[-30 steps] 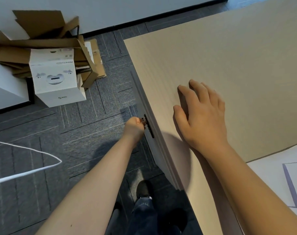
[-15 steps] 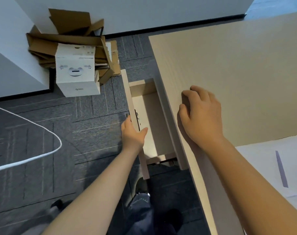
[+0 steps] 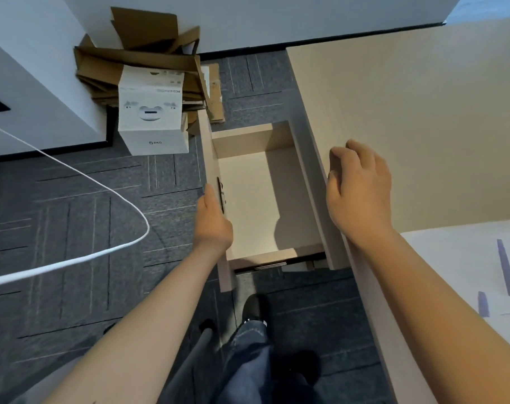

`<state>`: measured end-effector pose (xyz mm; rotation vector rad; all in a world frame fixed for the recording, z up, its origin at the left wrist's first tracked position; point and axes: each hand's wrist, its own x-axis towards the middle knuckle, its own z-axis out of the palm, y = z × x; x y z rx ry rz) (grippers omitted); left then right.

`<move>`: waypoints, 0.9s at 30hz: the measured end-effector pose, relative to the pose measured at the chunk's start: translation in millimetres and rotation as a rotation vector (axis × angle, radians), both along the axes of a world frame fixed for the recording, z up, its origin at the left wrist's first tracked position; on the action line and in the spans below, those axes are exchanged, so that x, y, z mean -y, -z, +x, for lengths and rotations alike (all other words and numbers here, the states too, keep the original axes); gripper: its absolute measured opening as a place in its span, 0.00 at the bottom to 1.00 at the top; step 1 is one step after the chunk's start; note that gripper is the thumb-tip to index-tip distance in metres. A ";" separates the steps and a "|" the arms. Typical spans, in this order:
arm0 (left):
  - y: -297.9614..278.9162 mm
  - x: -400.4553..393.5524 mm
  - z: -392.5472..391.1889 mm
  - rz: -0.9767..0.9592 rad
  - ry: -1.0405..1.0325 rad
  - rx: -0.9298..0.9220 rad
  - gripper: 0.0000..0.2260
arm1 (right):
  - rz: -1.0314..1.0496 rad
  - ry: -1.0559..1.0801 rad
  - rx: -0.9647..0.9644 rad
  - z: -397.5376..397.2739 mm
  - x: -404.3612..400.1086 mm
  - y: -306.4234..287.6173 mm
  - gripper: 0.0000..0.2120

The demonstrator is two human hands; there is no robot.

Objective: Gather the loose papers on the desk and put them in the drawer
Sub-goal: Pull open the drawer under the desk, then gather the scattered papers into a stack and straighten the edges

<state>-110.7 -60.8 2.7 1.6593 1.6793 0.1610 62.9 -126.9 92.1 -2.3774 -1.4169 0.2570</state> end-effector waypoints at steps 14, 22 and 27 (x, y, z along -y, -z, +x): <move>-87.0 15.8 32.1 0.074 0.254 -0.008 0.16 | 0.099 0.194 -0.394 27.6 51.8 -54.5 0.16; -176.5 122.6 146.4 0.091 0.492 0.267 0.14 | 0.212 0.444 -0.370 73.4 192.0 -110.2 0.15; -177.1 192.3 185.9 0.042 0.740 0.202 0.17 | 0.204 0.665 -0.315 96.8 299.9 -114.2 0.16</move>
